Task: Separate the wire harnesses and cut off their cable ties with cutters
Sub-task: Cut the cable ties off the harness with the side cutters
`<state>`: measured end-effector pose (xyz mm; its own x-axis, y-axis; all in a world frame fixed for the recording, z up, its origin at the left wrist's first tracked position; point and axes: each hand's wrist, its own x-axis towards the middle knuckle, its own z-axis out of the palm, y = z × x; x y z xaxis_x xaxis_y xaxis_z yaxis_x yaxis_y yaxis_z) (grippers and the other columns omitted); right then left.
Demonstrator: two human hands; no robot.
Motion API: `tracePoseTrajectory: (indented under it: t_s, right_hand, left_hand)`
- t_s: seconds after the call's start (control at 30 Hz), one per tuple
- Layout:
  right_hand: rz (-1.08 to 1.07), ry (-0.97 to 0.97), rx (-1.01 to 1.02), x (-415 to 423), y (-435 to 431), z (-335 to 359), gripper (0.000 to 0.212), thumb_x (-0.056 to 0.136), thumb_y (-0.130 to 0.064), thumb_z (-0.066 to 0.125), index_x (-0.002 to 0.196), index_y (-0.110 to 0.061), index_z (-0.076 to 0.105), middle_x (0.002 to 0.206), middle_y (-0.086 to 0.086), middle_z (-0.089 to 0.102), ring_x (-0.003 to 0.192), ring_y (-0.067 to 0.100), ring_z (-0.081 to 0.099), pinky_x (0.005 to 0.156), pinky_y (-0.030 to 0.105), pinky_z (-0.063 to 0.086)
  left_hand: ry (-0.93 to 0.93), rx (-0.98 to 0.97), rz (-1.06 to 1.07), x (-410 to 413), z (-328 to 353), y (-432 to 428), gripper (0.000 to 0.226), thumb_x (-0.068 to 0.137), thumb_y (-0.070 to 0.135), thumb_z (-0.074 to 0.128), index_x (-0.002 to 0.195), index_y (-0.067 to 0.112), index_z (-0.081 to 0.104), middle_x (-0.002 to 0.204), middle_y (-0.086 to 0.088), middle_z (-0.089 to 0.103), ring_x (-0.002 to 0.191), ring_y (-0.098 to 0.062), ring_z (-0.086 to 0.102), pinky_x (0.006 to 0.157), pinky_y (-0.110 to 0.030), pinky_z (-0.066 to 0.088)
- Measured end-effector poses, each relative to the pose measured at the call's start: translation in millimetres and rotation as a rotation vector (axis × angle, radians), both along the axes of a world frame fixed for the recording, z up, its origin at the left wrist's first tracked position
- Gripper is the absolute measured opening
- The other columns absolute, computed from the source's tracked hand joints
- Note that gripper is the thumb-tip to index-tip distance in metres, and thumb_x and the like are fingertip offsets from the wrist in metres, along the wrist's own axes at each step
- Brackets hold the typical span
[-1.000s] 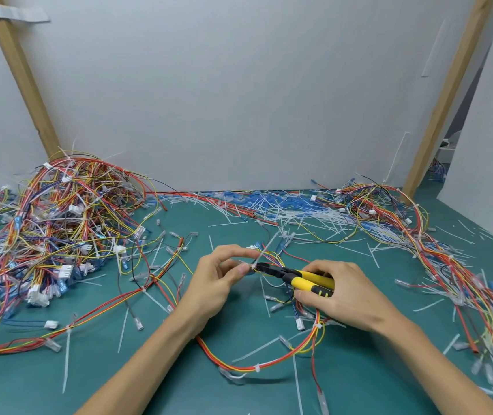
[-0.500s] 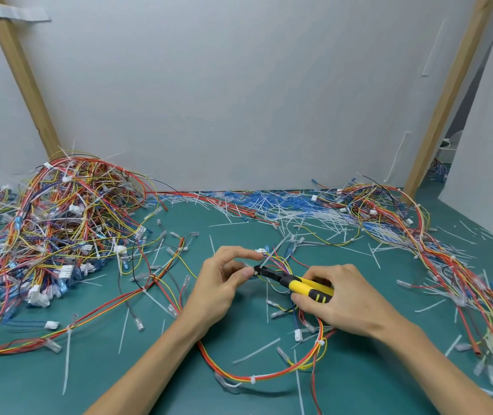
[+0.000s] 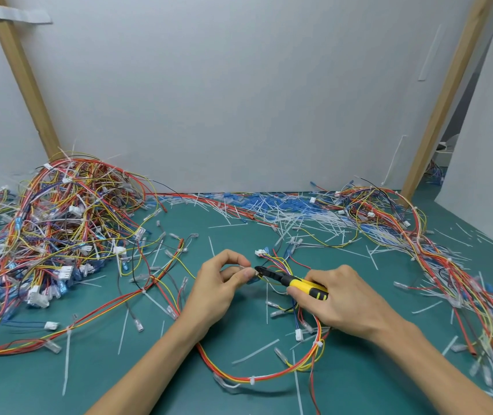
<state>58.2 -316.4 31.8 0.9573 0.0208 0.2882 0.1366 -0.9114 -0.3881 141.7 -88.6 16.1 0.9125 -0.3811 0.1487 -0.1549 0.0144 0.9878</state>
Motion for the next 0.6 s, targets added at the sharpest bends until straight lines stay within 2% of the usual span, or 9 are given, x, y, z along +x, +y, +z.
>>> tracePoseTrajectory:
  t_s: [0.17, 0.3, 0.43, 0.5, 0.6]
  right_hand:
    - [-0.034, -0.043, 0.065, 2.2, 1.8, -4.0, 0.061, 0.081, -0.078, 0.045, 0.064, -0.020, 0.055, 0.053, 0.001, 0.052, 0.054, 0.019, 0.047, 0.053, 0.034, 0.042]
    - [-0.154, -0.207, 0.166, 4.1, -4.2, -1.4, 0.057, 0.080, -0.080, 0.045, 0.067, -0.026, 0.057, 0.053, -0.001, 0.054, 0.052, 0.017, 0.050, 0.055, 0.038, 0.046]
    - [-0.361, -0.329, -0.043, 4.4, -22.4, 5.8, 0.053, 0.074, -0.085, 0.044, 0.078, -0.034, 0.060, 0.058, -0.015, 0.056, 0.059, 0.013, 0.054, 0.052, 0.026, 0.037]
    - [-0.480, -0.276, -0.156, 5.9, -29.8, 7.2, 0.053, 0.071, -0.086, 0.044, 0.086, -0.038, 0.061, 0.069, -0.019, 0.058, 0.067, 0.016, 0.055, 0.056, 0.026, 0.033]
    - [-0.607, -0.170, -0.240, 7.8, -38.0, 5.0, 0.053, 0.073, -0.082, 0.052, 0.097, -0.037, 0.066, 0.088, -0.011, 0.066, 0.086, 0.021, 0.063, 0.061, 0.029, 0.034]
  left_hand:
    - [-0.017, 0.021, 0.018, 1.3, 0.4, 0.0, 0.008, 0.093, 0.007, 0.068, 0.093, 0.008, 0.060, 0.082, -0.005, 0.077, 0.081, -0.011, 0.071, 0.077, -0.017, 0.048]
    - [-0.069, 0.061, 0.064, 5.8, 2.5, 4.6, 0.007, 0.093, 0.005, 0.067, 0.092, 0.008, 0.061, 0.082, -0.006, 0.076, 0.089, -0.016, 0.074, 0.077, -0.018, 0.049]
    - [-0.140, 0.108, 0.135, 13.1, 3.5, 10.6, 0.007, 0.092, 0.005, 0.068, 0.089, 0.009, 0.063, 0.082, -0.003, 0.076, 0.082, -0.007, 0.072, 0.074, -0.013, 0.047]
    - [-0.176, 0.128, 0.172, 17.3, 4.4, 13.6, 0.009, 0.092, 0.004, 0.068, 0.087, 0.011, 0.064, 0.081, 0.003, 0.074, 0.083, -0.006, 0.072, 0.076, -0.014, 0.049]
    - [-0.204, 0.127, 0.232, 23.3, 6.5, 20.1, 0.012, 0.092, 0.003, 0.068, 0.086, 0.013, 0.065, 0.082, 0.003, 0.073, 0.085, -0.007, 0.073, 0.082, -0.019, 0.052]
